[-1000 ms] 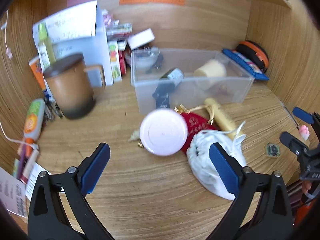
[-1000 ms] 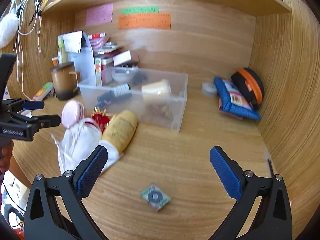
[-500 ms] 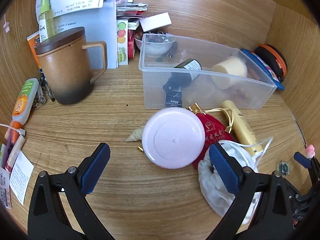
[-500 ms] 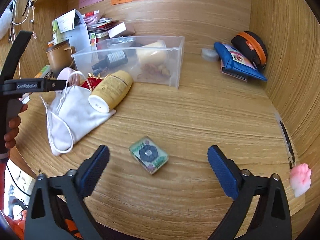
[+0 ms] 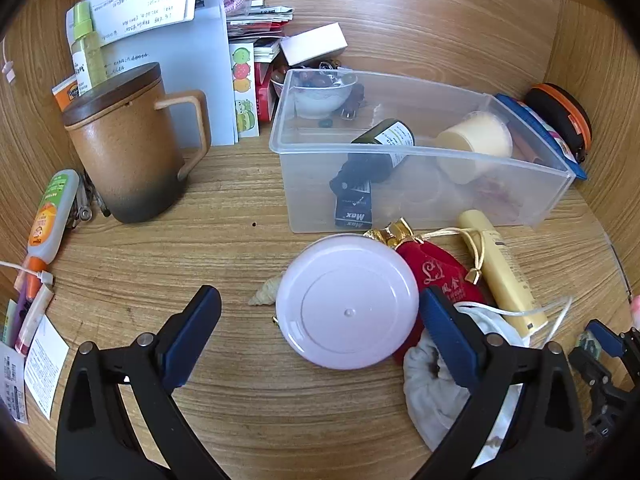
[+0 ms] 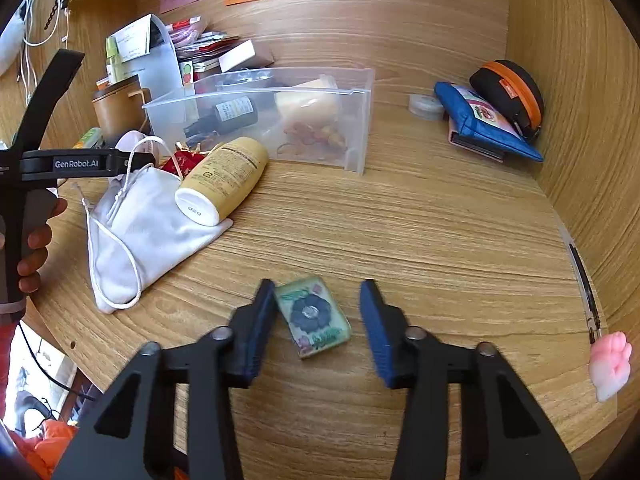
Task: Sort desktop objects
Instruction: 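Close the right tool on the green packet while the left tool grasps the pink round container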
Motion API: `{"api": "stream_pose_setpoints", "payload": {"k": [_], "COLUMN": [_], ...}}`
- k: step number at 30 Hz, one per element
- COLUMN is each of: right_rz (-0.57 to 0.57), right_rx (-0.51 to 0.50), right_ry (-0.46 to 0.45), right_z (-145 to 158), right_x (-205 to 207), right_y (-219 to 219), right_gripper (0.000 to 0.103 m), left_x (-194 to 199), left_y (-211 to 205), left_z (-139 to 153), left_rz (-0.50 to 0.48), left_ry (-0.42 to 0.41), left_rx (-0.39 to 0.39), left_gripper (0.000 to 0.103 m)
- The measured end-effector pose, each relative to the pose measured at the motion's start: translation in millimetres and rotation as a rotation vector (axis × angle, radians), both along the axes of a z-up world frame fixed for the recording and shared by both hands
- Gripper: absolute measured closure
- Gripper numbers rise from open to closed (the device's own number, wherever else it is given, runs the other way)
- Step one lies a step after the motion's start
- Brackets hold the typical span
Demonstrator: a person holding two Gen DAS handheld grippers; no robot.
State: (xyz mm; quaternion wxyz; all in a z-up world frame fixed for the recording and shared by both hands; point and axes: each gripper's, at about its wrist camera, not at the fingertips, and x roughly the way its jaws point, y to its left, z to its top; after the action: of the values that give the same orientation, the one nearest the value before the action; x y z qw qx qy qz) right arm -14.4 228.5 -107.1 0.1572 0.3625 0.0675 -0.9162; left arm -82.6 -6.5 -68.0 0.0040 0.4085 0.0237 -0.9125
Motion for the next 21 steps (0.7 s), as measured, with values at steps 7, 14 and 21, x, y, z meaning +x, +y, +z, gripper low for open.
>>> {"api": "stream_pose_setpoints", "payload": {"k": [7,14,21], "right_rz": [0.016,0.010,0.012], "right_rx": [-0.045,-0.042,-0.041], "right_ry": [-0.028,-0.011,0.013], "right_z": [2,10,23], "right_x": [-4,-6,-9], "right_y": [-1,-5,-9], "right_gripper": [0.081,0.081,0.081], "left_x": [-8,-5,7], "left_y": [1,4,4], "left_z": [-4,-2,10], "left_rz": [-0.034,-0.052,-0.072], "left_ry": [-0.033,-0.021,0.027], "left_rx": [0.028,0.020,0.025], "left_gripper": [0.032,0.039,0.039]}}
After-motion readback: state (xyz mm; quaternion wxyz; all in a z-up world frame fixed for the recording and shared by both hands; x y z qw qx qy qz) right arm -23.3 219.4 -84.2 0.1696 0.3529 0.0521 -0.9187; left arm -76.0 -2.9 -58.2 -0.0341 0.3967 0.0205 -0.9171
